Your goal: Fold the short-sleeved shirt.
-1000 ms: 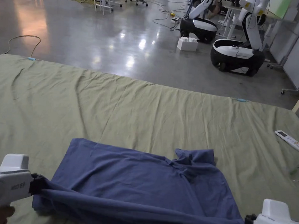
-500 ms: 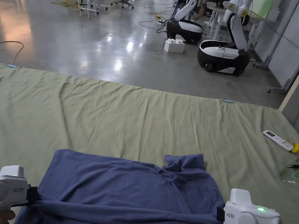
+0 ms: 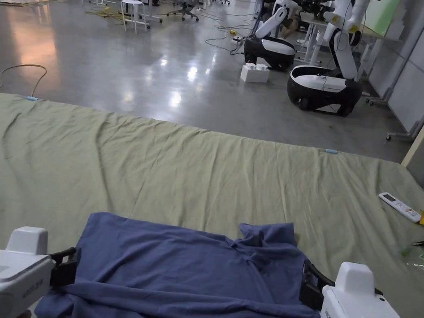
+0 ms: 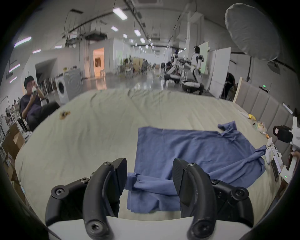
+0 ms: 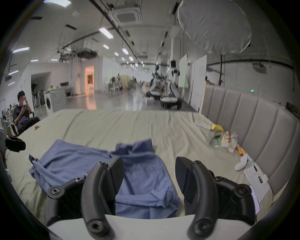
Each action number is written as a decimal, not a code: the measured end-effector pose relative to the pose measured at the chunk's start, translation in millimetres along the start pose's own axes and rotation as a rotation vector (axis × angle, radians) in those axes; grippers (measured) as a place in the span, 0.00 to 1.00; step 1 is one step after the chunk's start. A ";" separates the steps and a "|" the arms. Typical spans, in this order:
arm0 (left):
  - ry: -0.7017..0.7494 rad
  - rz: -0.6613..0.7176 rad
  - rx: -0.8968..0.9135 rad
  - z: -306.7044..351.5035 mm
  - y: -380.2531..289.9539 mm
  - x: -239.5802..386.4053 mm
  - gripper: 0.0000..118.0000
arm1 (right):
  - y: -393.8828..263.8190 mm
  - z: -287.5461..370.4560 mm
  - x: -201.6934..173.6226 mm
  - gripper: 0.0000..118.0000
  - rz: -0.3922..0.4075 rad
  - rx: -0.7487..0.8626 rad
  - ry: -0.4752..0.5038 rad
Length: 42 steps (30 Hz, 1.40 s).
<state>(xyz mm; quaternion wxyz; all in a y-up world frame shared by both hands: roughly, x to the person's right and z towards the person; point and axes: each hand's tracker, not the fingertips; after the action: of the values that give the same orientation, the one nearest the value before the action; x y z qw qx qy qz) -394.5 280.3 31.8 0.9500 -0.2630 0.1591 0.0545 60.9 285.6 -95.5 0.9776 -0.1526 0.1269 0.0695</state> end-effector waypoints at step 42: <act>0.035 0.094 -0.474 -85.3 -43.4 -49.3 0.56 | -17.4 62.8 -25.2 0.00 -0.008 0.079 -0.014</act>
<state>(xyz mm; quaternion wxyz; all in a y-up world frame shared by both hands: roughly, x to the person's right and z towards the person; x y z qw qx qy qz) -456.3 198.0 -0.1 0.8553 -0.4717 0.1705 0.1298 54.0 286.6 -26.0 0.9841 -0.1139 0.1218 0.0614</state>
